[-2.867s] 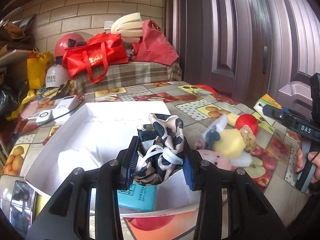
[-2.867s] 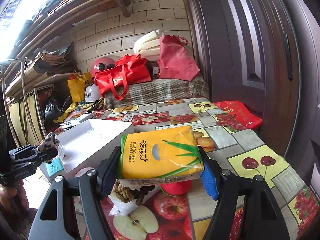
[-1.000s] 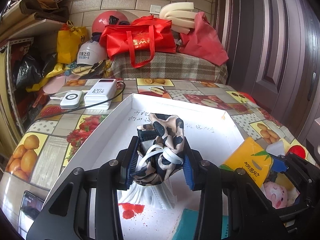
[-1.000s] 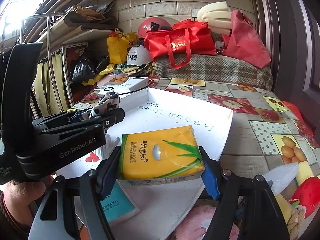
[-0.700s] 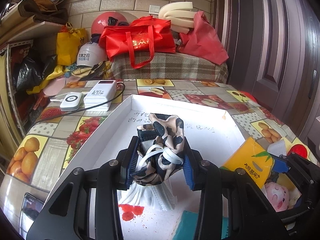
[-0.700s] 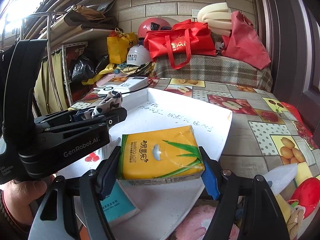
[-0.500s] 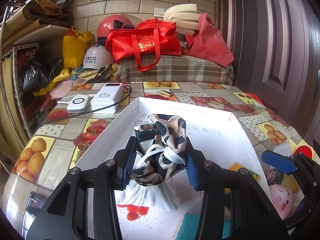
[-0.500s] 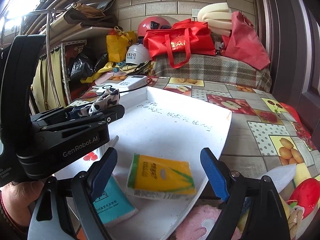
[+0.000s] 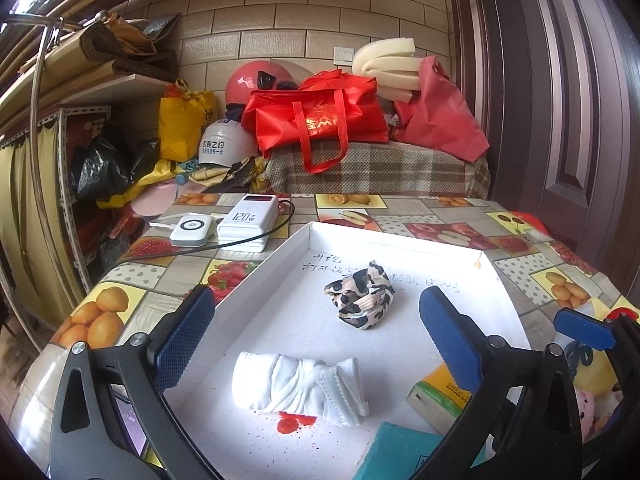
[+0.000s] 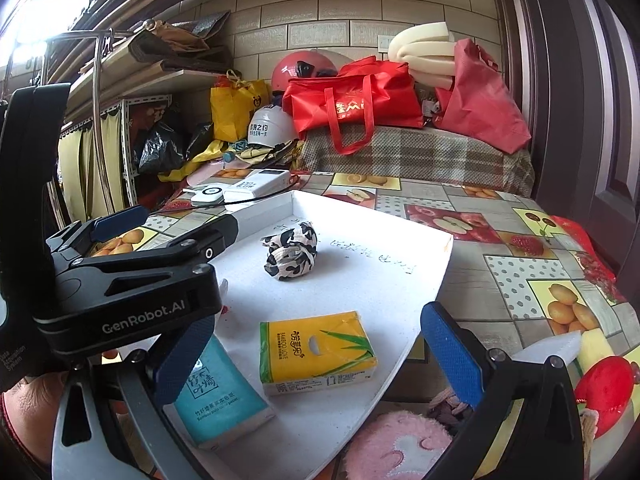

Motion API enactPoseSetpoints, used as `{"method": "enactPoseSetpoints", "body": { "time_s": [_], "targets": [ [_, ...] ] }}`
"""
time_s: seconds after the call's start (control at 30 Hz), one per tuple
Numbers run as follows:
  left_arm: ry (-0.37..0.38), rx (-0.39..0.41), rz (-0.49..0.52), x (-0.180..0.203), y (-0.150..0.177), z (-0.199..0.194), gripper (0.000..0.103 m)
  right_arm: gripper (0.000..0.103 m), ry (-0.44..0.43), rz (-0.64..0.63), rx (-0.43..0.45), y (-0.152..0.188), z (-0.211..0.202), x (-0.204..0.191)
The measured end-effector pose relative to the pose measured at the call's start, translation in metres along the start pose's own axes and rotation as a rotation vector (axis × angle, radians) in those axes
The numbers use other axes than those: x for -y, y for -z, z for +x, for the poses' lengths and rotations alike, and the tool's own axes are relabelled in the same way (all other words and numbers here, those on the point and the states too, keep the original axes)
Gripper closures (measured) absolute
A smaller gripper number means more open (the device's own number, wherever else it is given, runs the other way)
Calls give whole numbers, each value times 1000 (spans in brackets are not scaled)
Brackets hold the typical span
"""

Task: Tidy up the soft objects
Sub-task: 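Withdraw both grippers from the box back toward the pile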

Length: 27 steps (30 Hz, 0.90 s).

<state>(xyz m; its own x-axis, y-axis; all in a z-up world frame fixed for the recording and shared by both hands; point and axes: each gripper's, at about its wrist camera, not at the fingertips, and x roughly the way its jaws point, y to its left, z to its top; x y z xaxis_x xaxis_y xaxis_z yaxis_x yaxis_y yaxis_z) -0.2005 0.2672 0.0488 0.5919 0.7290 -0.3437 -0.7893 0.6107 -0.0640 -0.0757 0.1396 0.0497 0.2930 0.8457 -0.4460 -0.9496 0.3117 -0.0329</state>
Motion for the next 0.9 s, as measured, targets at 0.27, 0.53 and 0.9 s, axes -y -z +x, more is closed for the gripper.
{"method": "enactPoseSetpoints", "body": {
  "time_s": [0.27,0.53,0.9],
  "targets": [
    [-17,60,0,2,0,-11,0,0,0,-3,23,1,-3,-2],
    [-12,72,-8,2,0,-14,0,0,-5,-3,42,1,-7,-4],
    [-2,76,-44,0,2,-23,0,0,-35,-33,126,5,-28,-7]
  ]
}}
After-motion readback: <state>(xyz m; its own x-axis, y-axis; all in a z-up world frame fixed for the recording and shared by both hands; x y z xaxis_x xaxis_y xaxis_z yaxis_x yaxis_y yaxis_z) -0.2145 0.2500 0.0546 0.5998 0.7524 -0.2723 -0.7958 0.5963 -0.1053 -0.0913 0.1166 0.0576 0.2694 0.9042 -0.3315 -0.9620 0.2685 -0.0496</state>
